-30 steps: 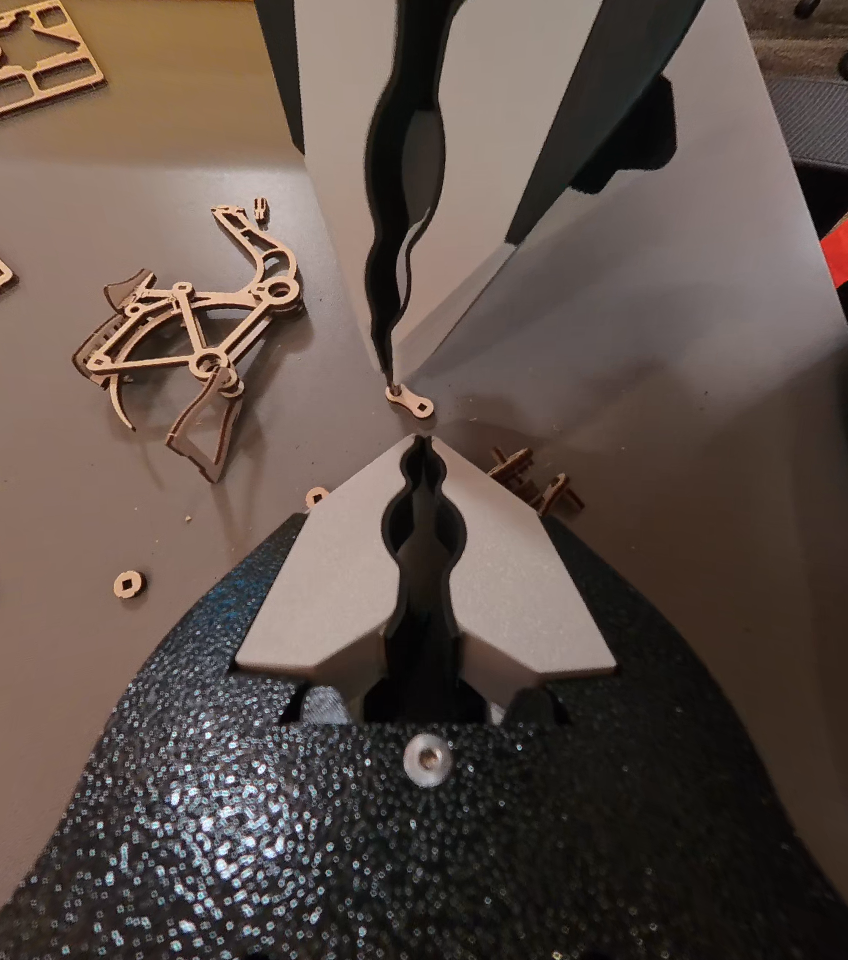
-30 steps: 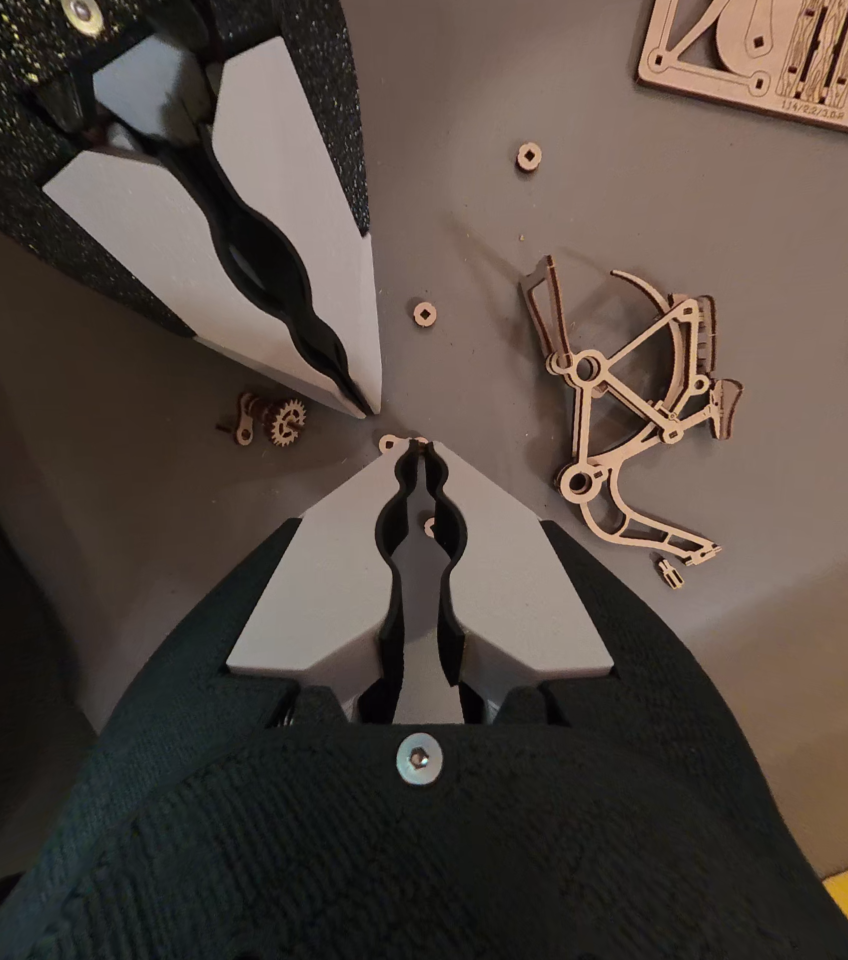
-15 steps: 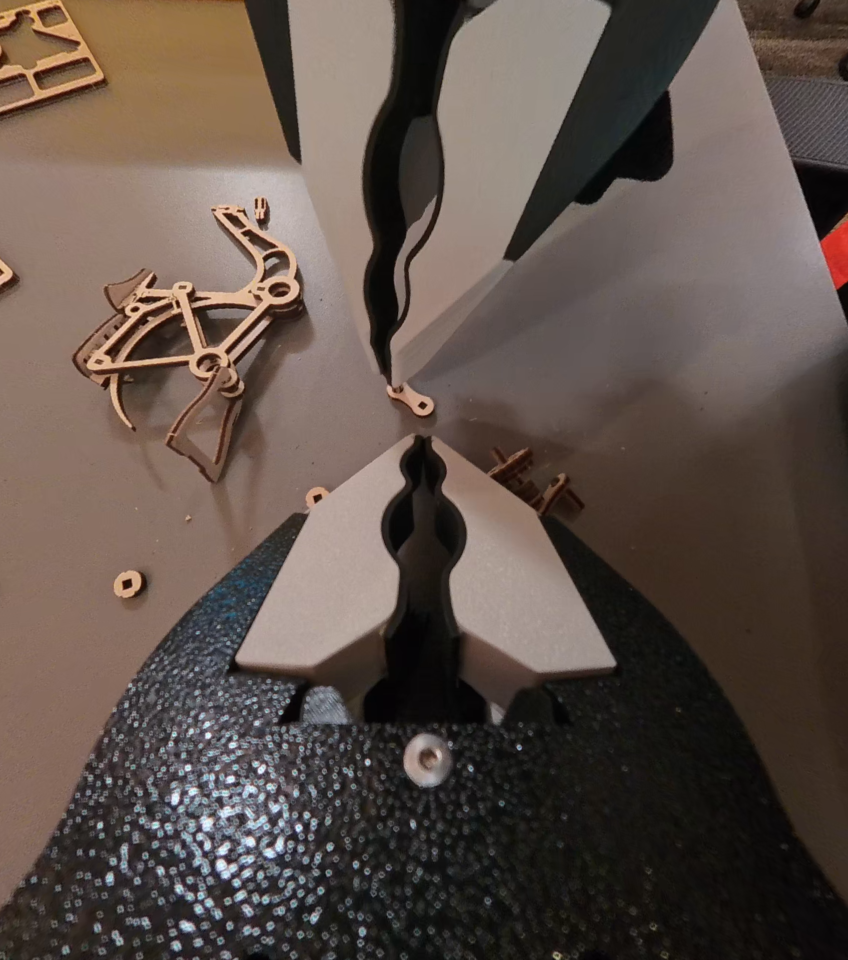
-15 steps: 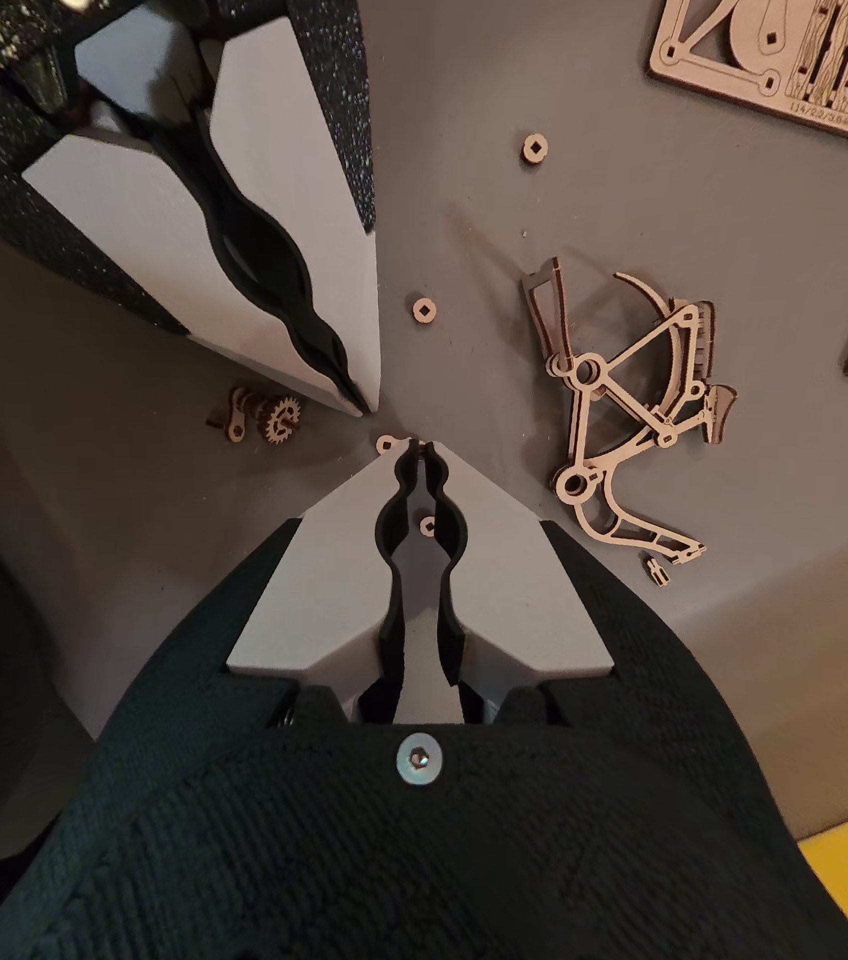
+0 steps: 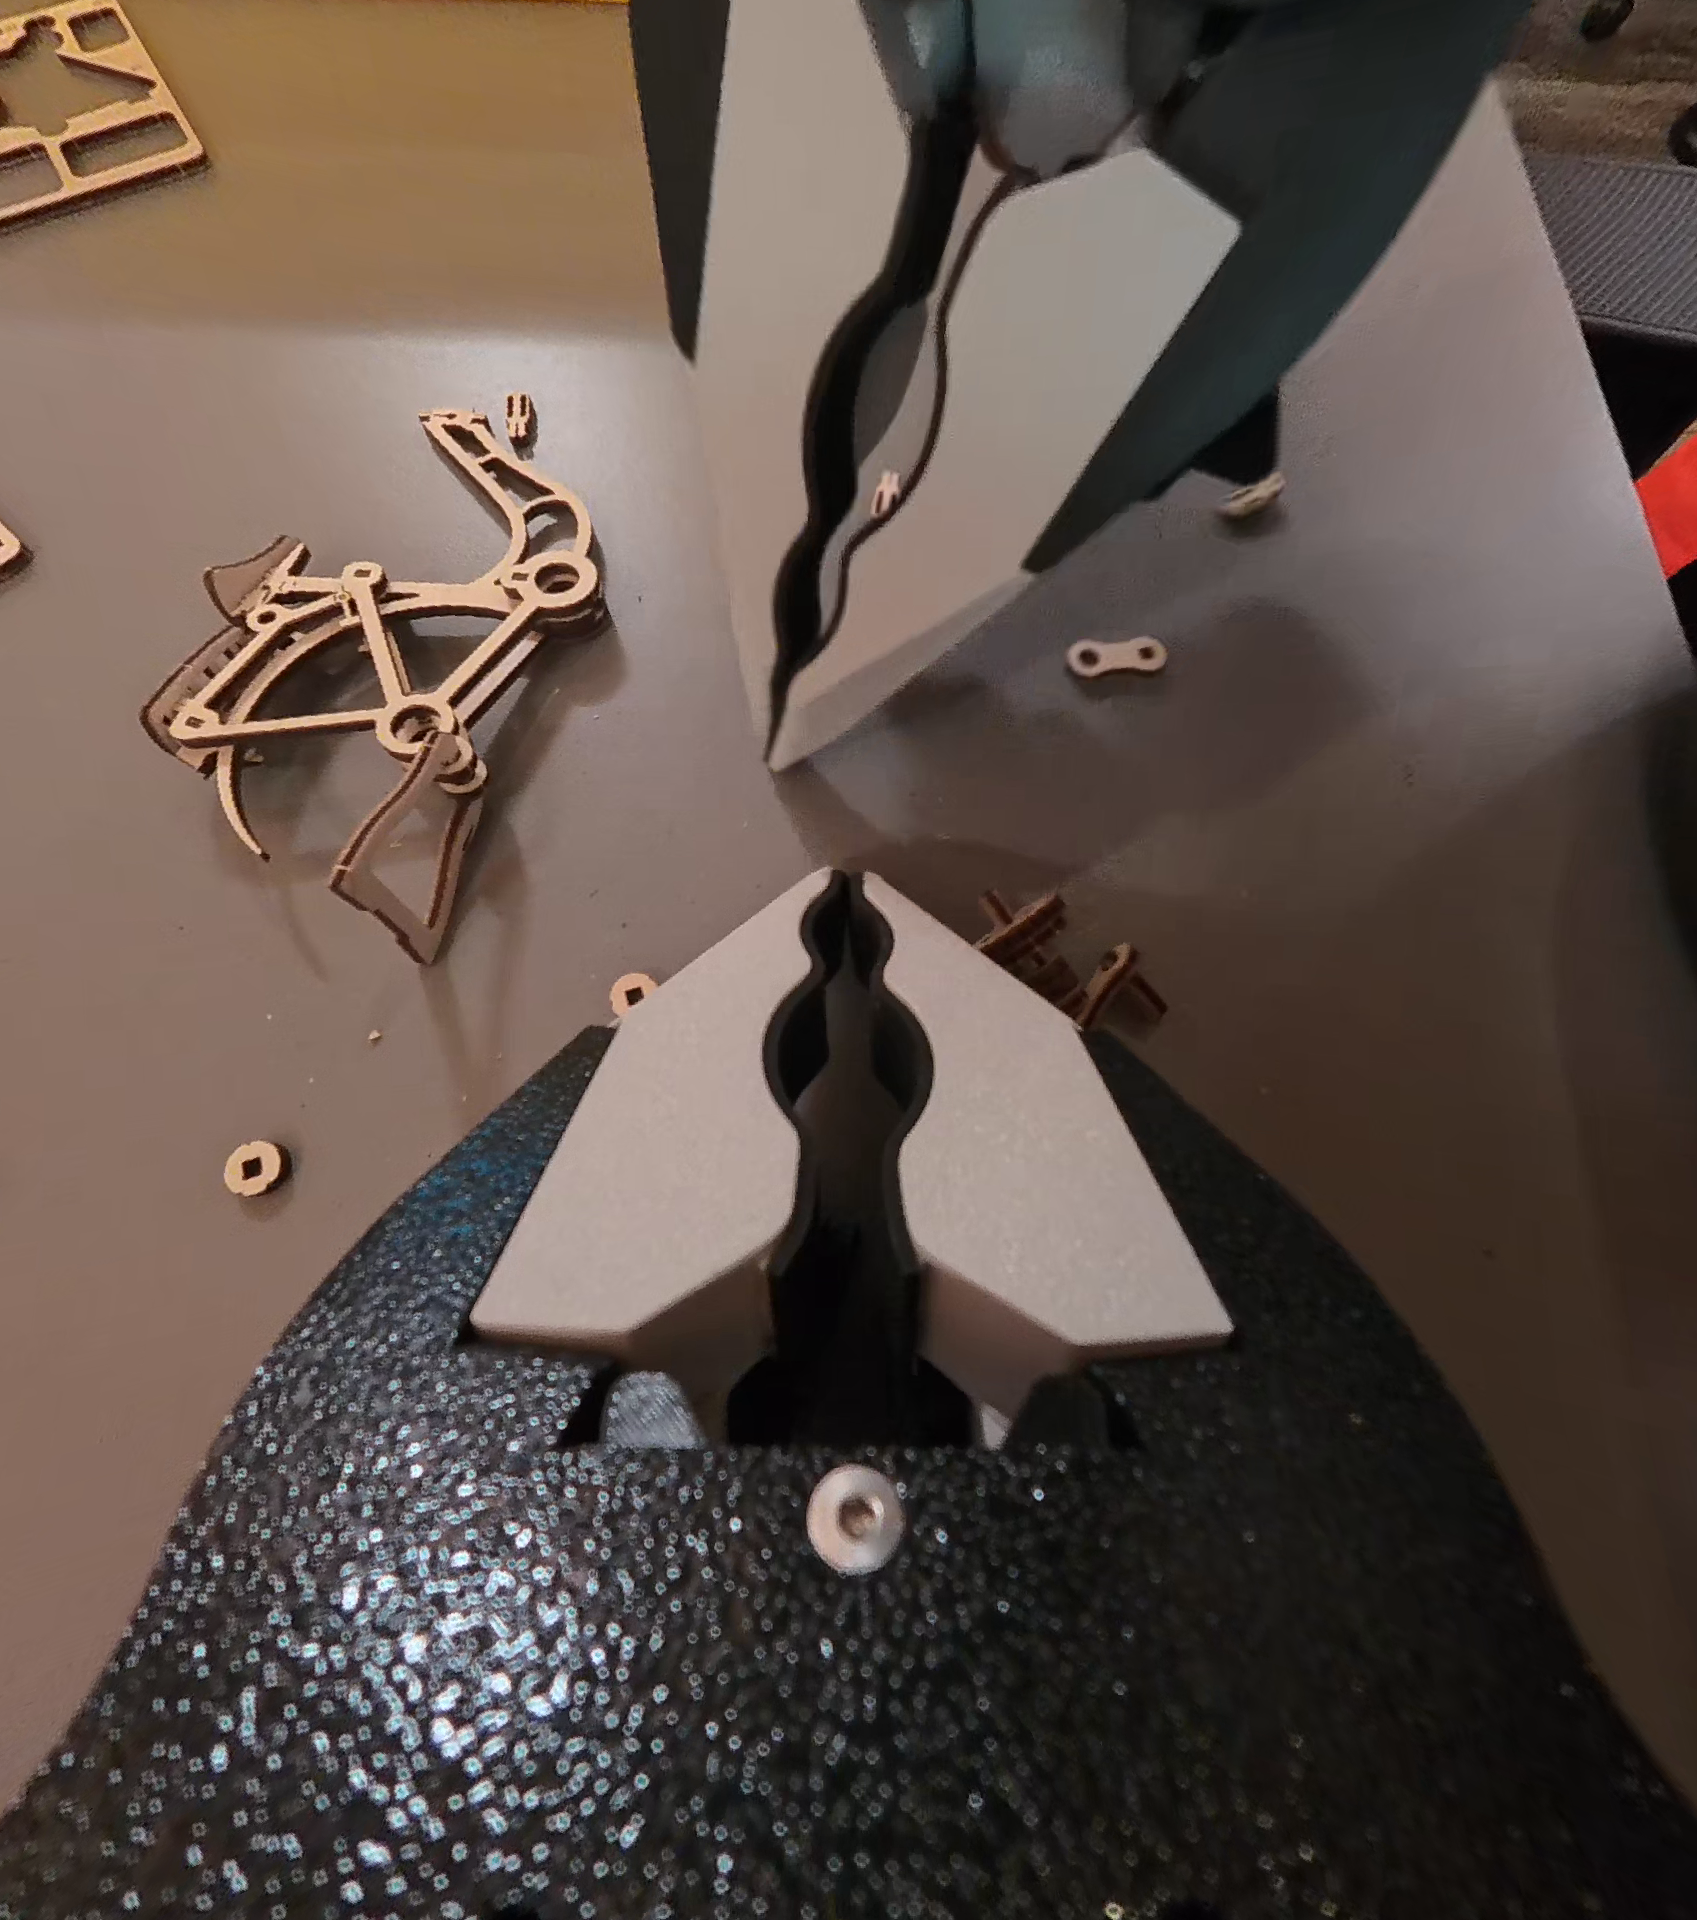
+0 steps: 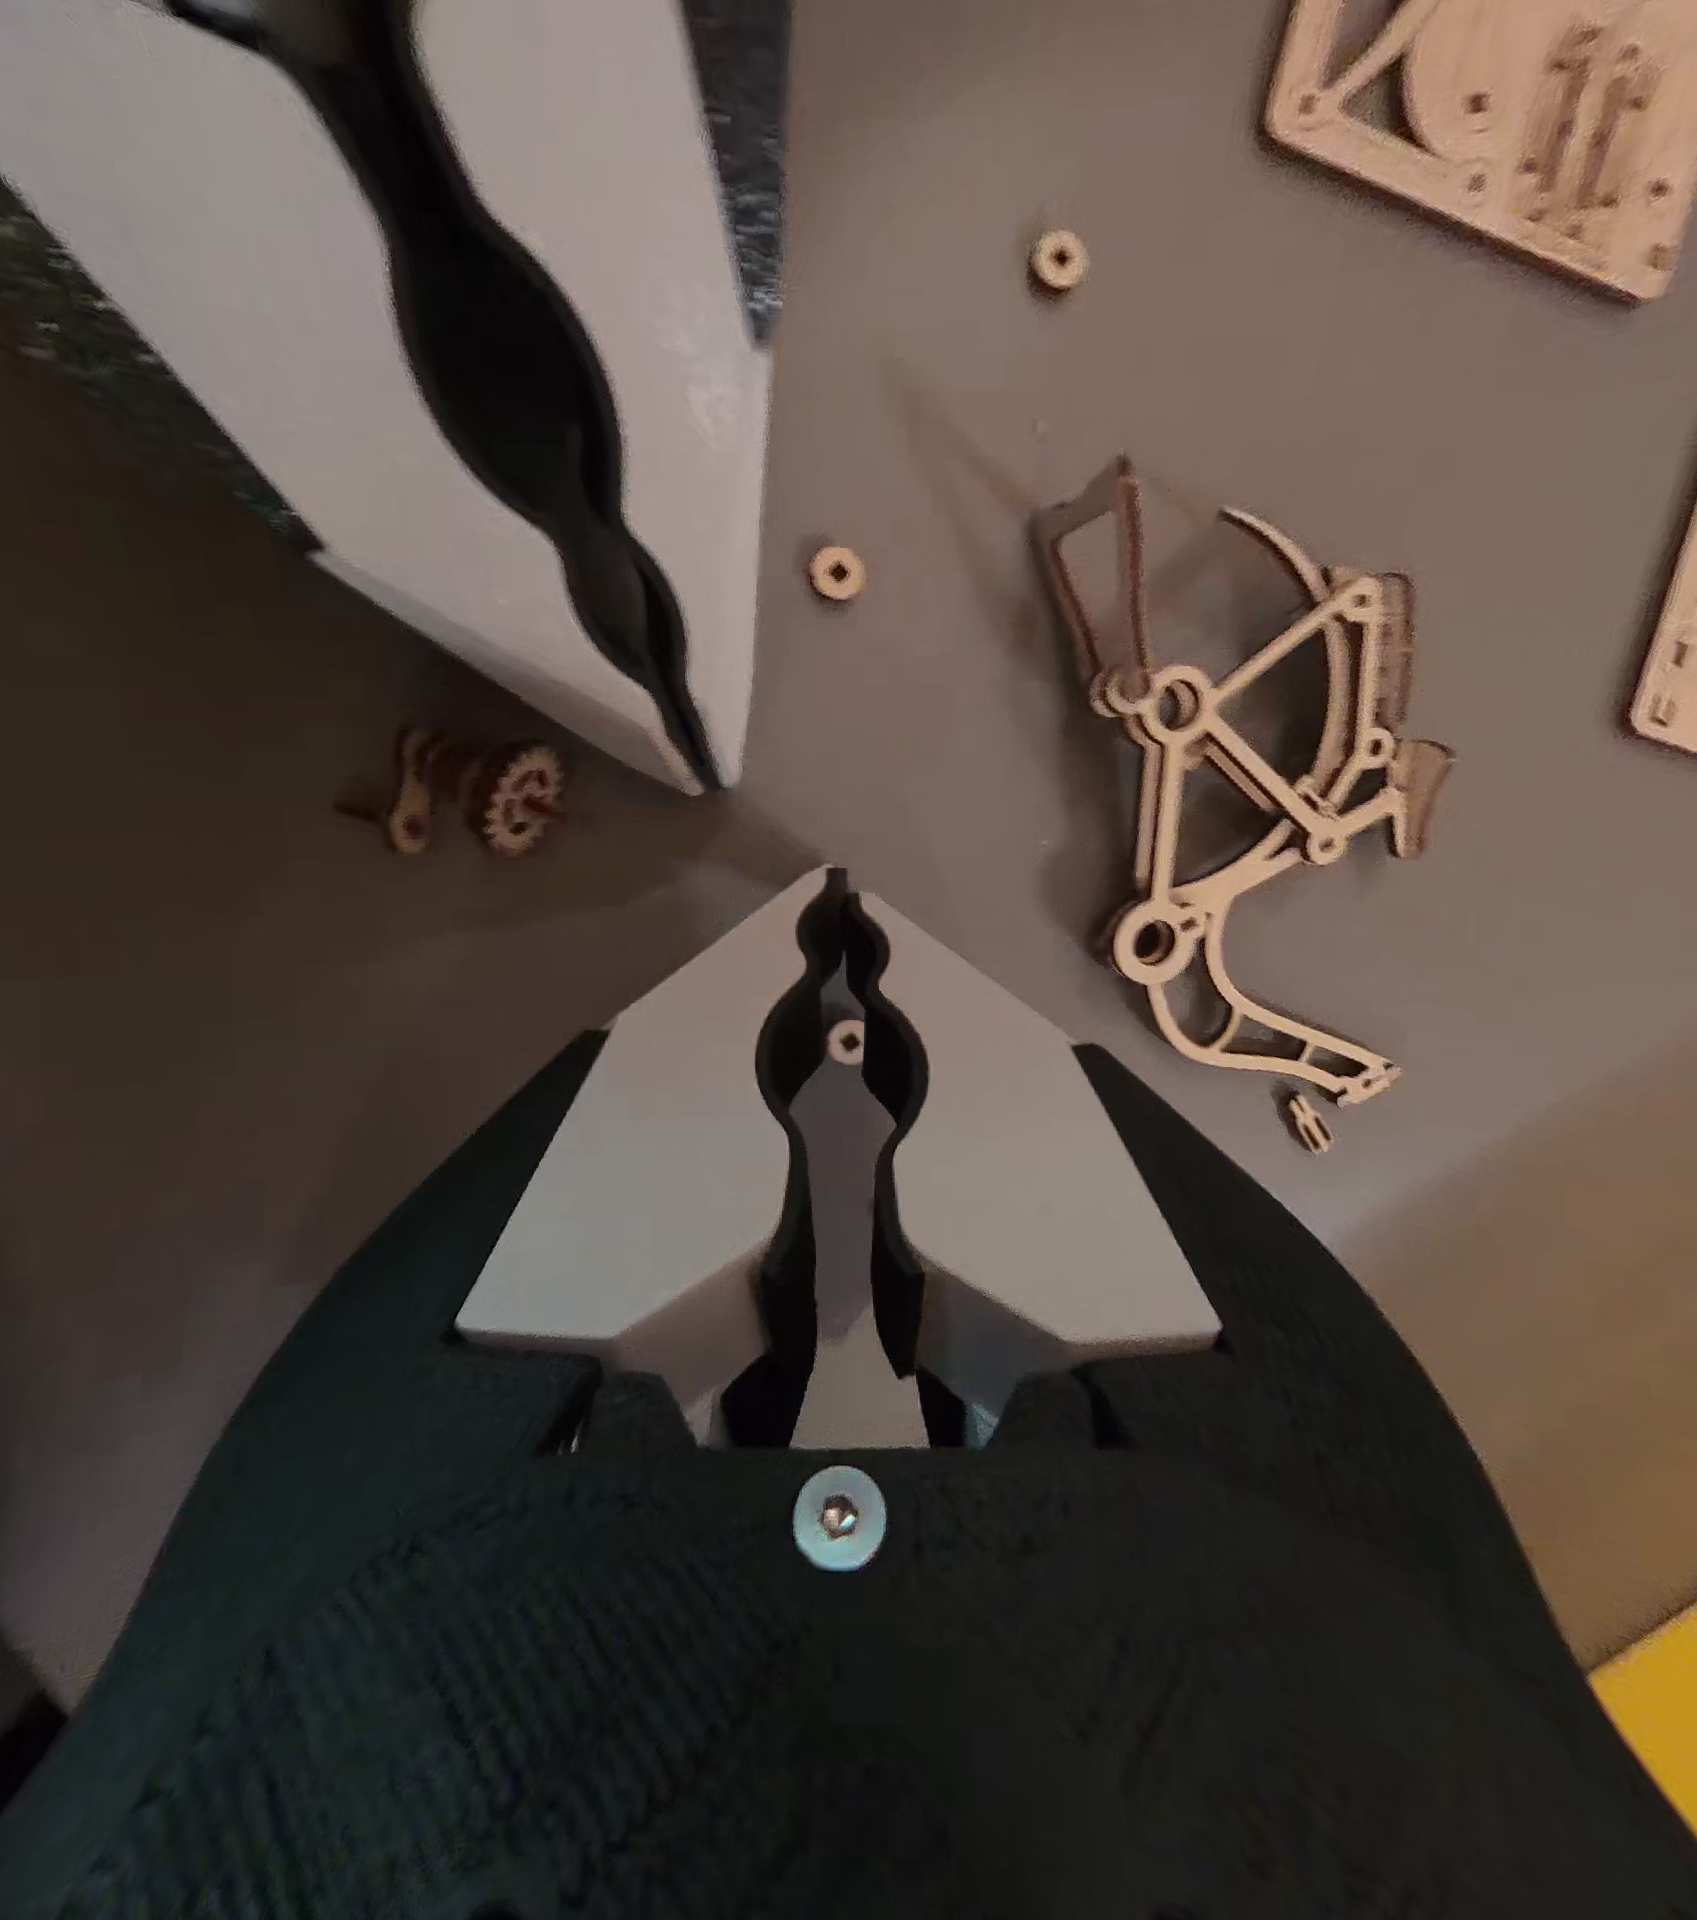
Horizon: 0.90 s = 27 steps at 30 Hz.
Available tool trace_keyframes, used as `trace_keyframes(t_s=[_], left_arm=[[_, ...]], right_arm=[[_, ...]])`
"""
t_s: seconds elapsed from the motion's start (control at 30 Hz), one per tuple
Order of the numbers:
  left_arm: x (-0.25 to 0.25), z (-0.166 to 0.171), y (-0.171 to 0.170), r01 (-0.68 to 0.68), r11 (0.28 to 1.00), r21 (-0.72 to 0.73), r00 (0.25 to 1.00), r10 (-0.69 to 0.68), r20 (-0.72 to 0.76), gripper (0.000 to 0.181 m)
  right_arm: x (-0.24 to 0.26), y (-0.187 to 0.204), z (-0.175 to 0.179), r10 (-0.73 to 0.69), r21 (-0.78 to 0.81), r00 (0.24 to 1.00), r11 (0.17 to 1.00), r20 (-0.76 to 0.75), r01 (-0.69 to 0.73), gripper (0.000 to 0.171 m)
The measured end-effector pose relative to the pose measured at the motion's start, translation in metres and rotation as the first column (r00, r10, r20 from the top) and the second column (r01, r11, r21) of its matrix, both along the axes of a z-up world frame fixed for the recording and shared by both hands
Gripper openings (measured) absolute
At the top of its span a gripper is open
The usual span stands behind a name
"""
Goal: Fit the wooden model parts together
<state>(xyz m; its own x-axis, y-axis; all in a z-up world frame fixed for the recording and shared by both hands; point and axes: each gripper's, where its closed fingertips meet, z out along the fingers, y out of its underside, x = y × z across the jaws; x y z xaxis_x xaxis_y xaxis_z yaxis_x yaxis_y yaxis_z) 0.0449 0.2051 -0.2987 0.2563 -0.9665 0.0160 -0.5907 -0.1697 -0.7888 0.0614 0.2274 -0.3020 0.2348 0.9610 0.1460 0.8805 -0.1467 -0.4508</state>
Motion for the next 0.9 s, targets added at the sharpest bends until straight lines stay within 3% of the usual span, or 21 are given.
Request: trace_keyframes(t_s=[0.03, 0.2, 0.43, 0.53, 0.7, 0.9], left_arm=[[0.000, 0.000, 0.000, 0.000, 1.000, -0.003, 1.000, 0.000, 0.001, 0.000], [0.000, 0.001, 0.000, 0.001, 0.999, -0.038, 1.000, 0.000, 0.016, 0.000], [0.000, 0.002, 0.000, 0.002, 0.998, -0.056, 1.000, 0.000, 0.024, 0.000], [0.000, 0.002, -0.001, 0.003, 0.999, -0.052, 1.000, -0.001, 0.023, 0.000], [0.001, 0.002, -0.001, 0.007, 0.999, -0.051, 1.000, -0.006, 0.022, 0.000], [0.001, 0.002, -0.002, 0.008, 0.998, -0.061, 1.000, -0.006, 0.026, 0.000]], right_arm=[[0.002, 0.003, 0.000, -0.031, -0.007, 0.999, 1.000, -0.030, 0.030, 0.000], [0.011, 0.015, 0.010, -0.155, -0.011, 0.967, 0.988, -0.203, 0.156, 0.000], [0.041, 0.007, 0.024, -0.233, 0.007, 0.919, 0.969, -0.320, 0.248, 0.001], [0.063, -0.013, 0.029, -0.259, -0.038, 0.906, 0.964, -0.334, 0.262, 0.009], [0.098, -0.080, 0.024, -0.293, -0.257, 0.908, 0.941, -0.299, 0.219, 0.019], [0.124, -0.104, 0.009, -0.322, -0.147, 0.915, 0.945, -0.243, 0.294, 0.019]])
